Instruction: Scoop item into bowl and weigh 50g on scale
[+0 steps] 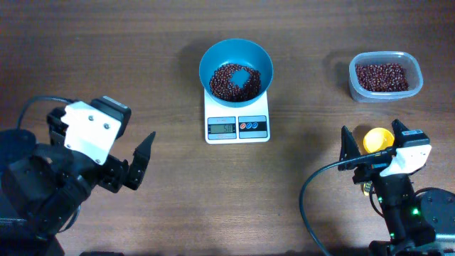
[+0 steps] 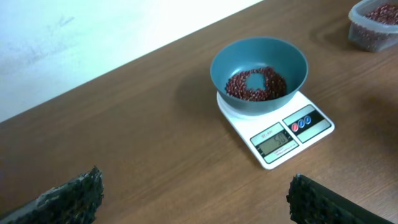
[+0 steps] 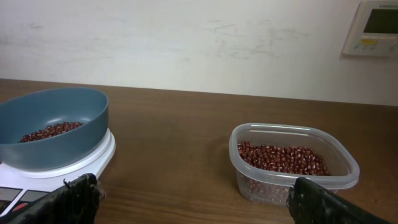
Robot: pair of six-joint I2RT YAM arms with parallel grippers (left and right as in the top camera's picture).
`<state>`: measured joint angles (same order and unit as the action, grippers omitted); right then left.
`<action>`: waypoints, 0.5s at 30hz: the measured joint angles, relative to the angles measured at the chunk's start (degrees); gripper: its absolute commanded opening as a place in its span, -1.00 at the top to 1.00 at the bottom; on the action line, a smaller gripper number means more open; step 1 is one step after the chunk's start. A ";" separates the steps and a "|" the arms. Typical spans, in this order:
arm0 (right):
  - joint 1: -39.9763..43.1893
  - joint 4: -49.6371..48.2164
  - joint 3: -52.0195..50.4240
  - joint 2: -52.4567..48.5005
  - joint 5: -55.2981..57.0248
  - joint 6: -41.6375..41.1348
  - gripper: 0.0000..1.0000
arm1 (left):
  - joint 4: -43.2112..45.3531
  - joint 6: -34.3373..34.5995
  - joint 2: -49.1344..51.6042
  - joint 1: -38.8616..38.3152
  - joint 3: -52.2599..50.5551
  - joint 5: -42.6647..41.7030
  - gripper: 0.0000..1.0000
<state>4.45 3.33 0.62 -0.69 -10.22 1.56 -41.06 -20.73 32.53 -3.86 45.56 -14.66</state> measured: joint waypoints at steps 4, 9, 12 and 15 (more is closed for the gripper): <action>0.00 0.00 0.00 0.00 0.00 -0.02 -0.97 | 0.66 2.73 -1.46 -0.07 -2.03 2.97 -0.97; 0.00 0.00 0.00 0.00 0.00 -0.04 -0.97 | 4.02 9.94 -5.62 -0.07 -5.29 8.13 -0.97; 0.00 0.00 0.00 0.00 0.00 -0.02 -0.97 | 4.92 10.95 -7.43 -0.07 -7.93 8.96 -0.97; 0.00 0.00 0.00 0.00 0.00 -0.02 -0.97 | 5.33 11.30 -7.85 -0.07 -9.49 9.18 -0.97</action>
<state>4.45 3.33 0.62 -0.69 -10.22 1.54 -35.73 -9.43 24.69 -3.92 36.07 -5.48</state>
